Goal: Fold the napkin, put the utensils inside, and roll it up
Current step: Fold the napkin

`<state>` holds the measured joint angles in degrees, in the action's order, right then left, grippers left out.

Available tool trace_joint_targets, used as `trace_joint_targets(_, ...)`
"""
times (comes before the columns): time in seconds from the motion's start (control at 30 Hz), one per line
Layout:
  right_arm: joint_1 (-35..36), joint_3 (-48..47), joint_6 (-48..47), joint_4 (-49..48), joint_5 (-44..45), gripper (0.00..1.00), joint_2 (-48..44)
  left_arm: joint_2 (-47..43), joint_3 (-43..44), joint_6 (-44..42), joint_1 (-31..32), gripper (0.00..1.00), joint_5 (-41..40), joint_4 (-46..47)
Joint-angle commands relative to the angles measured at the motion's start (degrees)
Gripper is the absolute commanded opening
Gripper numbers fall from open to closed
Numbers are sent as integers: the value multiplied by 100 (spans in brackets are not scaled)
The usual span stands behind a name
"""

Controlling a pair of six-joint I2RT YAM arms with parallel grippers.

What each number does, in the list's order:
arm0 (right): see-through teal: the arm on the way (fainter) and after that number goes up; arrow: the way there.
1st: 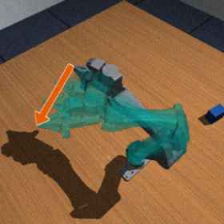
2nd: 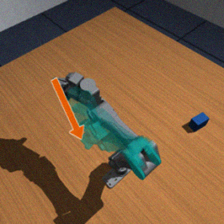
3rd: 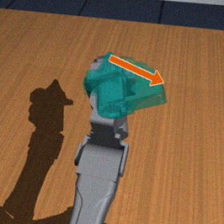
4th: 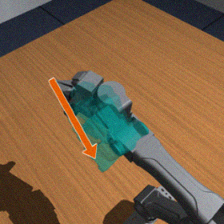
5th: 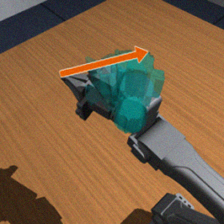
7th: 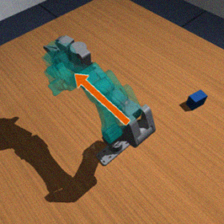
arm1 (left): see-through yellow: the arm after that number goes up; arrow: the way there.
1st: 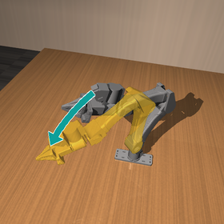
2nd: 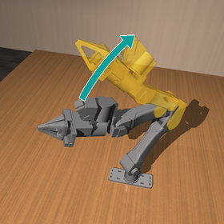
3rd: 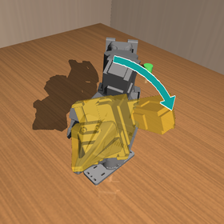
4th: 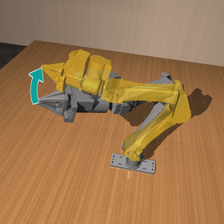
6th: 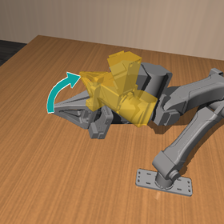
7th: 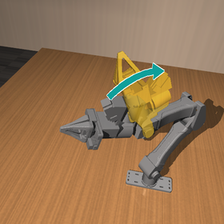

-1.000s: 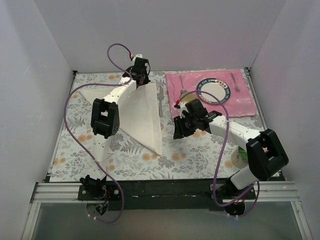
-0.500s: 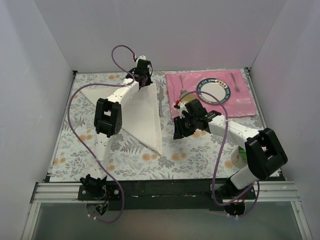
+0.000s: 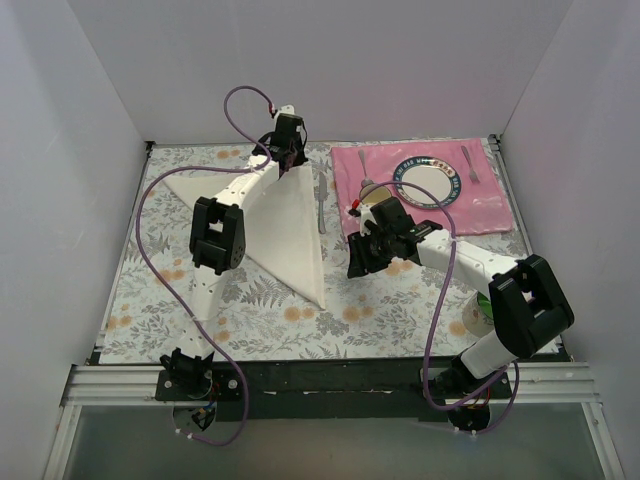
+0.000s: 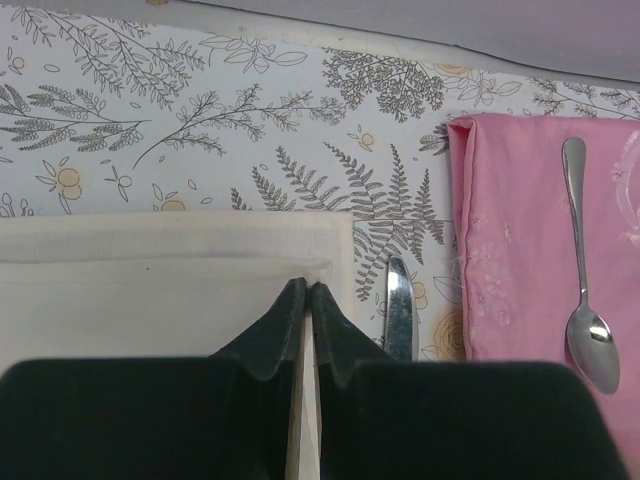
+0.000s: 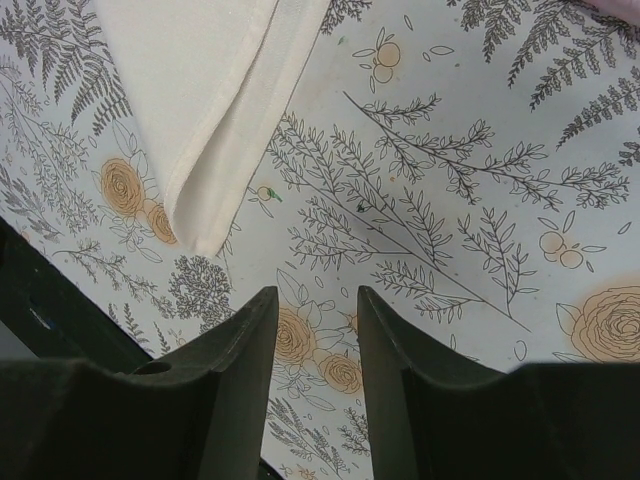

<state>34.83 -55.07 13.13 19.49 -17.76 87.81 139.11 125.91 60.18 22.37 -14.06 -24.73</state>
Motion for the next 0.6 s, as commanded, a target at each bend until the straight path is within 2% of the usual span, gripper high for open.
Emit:
trace_joint_targets(0.0,-29,-232,-73,-59,-8,46,8,55,294,-138,57,0,27,135)
trace_joint_targets(0.57,-38,-188,-38,-147,-167,46,122,275,338,-226,101,0,106,276)
